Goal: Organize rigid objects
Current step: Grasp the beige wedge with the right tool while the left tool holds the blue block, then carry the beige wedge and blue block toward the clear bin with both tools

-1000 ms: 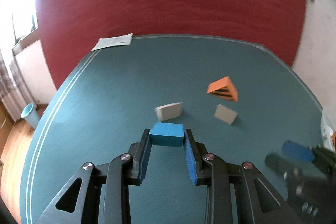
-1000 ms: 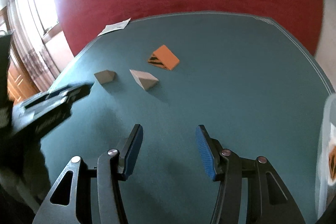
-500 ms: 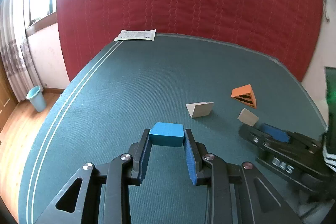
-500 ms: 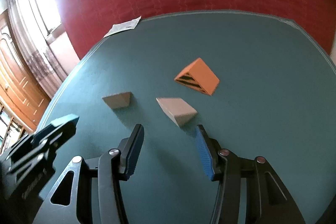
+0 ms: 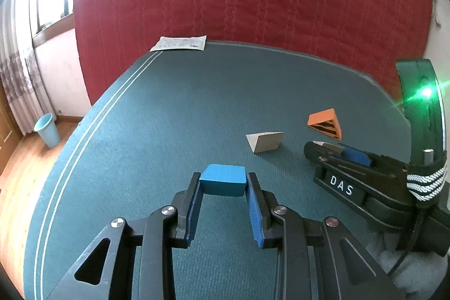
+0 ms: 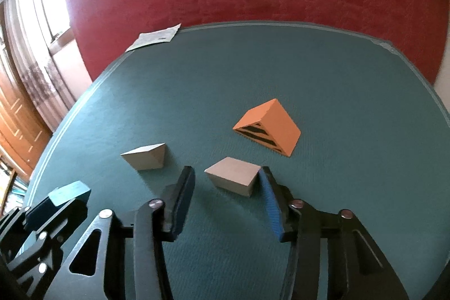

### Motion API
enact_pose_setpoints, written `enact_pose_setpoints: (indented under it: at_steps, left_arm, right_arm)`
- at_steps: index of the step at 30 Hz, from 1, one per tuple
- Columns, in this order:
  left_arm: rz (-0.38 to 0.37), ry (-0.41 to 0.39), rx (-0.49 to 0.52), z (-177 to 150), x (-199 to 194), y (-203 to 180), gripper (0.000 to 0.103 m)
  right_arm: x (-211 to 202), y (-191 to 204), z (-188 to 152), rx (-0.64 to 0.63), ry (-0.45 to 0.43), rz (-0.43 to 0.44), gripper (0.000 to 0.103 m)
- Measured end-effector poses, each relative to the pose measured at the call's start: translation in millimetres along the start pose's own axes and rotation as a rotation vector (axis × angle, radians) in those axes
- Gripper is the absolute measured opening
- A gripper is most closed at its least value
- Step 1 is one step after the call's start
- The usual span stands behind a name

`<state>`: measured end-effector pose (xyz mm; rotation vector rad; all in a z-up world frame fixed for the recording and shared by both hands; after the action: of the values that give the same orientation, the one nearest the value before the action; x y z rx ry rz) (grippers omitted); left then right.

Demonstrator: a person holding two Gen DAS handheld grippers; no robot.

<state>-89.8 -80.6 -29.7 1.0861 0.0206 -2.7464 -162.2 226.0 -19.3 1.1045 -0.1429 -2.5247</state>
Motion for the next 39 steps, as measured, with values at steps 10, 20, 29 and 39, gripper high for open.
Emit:
enact_pose_setpoints:
  at_steps: [10,20,29,39]
  left_arm:
    - [-0.015,-0.001,0.010,-0.8,-1.1,-1.4,0.032]
    - [-0.046,-0.004,0.025,-2.1,-2.7,-7.5,0.032]
    - [-0.120,0.004,0.029,-3.4,-5.0,-14.8,0.032]
    - [-0.233,-0.013,0.060,-5.2,-17.1,-29.5,0.032]
  right_arm:
    - [-1.2,-3.9,0.2,0.002,-0.003,0.004,0.037]
    - [-26.0,-10.2,-23.8,0.024,-0.011,0.033,0.037]
    - [-54.1,-9.1,-40.6,0.020,-0.044,0.048,0.037]
    - [-83.4,-22.0,-57.8,0.037,-0.067,0.035,0.037]
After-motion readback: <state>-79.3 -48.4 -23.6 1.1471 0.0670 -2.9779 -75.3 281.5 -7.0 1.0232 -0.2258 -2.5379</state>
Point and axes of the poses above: each gripper's, at about its wrist camera, not at the fingertips, and x roughly the way its jaws point, y to its left, z to its top, the point moved 7 cm from there along x, roughly the way its jaws point, and after that the axes turned 11 degrees about z, right-handed, at the moved point
